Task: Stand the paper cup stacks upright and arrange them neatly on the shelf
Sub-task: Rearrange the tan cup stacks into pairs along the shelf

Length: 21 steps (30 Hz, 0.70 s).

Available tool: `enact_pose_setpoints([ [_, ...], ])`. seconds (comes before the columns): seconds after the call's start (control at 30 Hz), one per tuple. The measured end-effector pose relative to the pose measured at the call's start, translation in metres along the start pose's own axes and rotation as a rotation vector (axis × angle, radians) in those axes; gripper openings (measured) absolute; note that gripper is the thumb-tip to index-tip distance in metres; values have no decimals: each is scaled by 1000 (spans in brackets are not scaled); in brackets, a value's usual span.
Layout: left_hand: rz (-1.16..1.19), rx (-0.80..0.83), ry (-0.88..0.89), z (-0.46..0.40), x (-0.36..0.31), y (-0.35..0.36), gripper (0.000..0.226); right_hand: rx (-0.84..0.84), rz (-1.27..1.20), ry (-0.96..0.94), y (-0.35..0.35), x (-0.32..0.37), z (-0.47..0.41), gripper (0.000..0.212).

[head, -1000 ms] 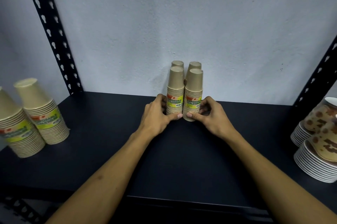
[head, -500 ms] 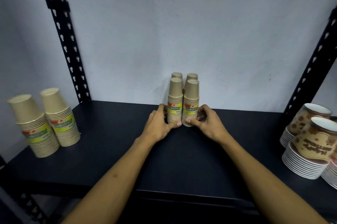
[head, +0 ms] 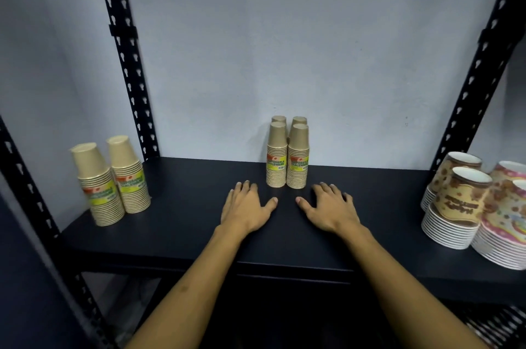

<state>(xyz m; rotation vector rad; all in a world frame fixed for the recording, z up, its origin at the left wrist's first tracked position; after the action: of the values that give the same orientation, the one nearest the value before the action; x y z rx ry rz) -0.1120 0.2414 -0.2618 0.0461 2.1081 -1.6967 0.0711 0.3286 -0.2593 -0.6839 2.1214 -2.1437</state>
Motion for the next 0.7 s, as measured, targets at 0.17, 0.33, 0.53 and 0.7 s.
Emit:
enact_pose_setpoints([
  [0.17, -45, -8, 45, 29, -7, -4, 76, 20, 20, -12, 4, 5, 32, 72],
  [0.33, -37, 5, 114, 68, -1, -15, 74, 44, 7, -25, 9, 28, 54, 57],
  [0.53, -120, -23, 169, 112, 36, -65, 53, 135, -75, -212, 13, 98, 64, 50],
  [0.7, -117, -500, 132, 144, 83, -162, 40, 196, -324, -430, 7, 189, 59, 52],
])
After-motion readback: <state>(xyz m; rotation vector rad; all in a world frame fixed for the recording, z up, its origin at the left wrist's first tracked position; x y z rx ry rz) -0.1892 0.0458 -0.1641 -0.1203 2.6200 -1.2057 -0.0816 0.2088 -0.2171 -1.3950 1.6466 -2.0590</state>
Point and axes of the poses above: each hand's wrist, its own z-axis away from the middle knuckle, its own y-axis out of the palm, x = y × z, the point moved 7 cm from there along -z, towards the middle knuckle, and after that the axes turned 7 degrees about y, right-handed, at the moved point
